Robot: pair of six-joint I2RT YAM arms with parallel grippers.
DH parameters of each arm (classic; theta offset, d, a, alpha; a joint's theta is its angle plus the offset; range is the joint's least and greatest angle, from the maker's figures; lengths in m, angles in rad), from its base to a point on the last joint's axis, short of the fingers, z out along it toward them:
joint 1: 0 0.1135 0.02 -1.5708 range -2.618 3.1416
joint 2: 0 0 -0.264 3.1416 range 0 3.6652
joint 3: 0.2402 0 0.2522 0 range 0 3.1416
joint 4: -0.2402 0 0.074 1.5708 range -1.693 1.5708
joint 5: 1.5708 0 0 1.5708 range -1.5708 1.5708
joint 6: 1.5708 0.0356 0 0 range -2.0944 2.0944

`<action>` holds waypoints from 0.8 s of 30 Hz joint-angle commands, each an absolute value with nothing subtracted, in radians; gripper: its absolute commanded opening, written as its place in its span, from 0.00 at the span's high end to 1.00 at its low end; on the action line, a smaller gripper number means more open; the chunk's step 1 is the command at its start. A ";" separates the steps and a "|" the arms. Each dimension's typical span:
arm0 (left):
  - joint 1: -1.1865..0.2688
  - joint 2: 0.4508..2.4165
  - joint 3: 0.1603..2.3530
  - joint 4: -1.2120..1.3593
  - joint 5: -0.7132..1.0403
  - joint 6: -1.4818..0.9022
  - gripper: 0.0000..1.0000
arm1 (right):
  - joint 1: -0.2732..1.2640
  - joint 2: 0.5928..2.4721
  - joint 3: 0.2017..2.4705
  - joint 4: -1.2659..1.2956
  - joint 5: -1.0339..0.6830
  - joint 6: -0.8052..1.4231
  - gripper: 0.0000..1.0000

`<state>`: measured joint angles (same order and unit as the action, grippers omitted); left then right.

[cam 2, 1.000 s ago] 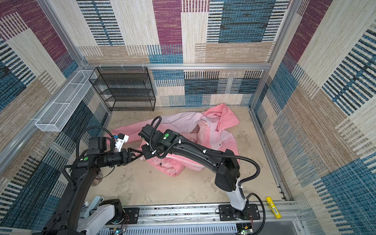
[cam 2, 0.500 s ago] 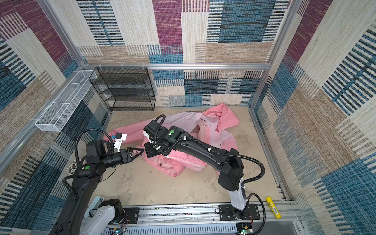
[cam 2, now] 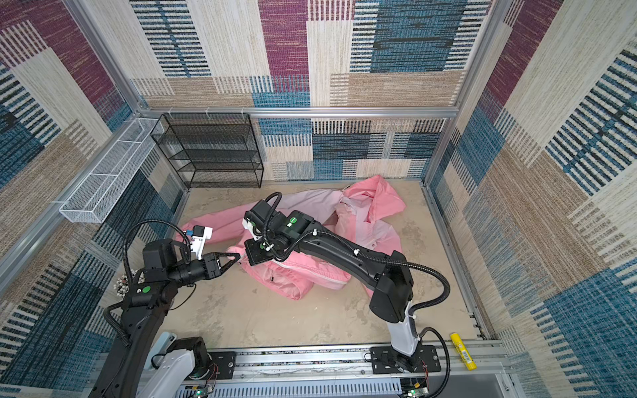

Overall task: Zip up the jacket
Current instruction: 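Pull the slider with the right gripper away from the left gripper holding the hem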

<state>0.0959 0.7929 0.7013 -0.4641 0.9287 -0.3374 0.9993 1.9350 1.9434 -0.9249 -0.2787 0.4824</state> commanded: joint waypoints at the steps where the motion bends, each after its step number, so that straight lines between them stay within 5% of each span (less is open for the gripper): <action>1: 0.095 0.791 0.702 -0.452 0.889 -0.307 0.89 | 0.998 1.939 1.966 -0.915 -0.300 0.477 1.00; 3: 0.095 0.790 0.713 -0.458 0.873 -0.301 1.00 | 0.997 1.939 1.971 -0.924 -0.296 0.479 1.00; 11: 0.095 0.827 0.869 -0.692 0.753 -0.164 1.00 | 0.963 1.952 1.997 -1.021 -0.256 0.470 1.00; 24: 0.089 0.978 1.127 -0.979 0.520 -0.018 1.00 | 0.841 1.878 1.746 -1.009 -0.481 0.493 1.00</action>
<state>0.0853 0.9550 1.0805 -0.9260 0.6571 -0.1001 0.8707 1.8870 1.7615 -0.9485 -0.4683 0.4995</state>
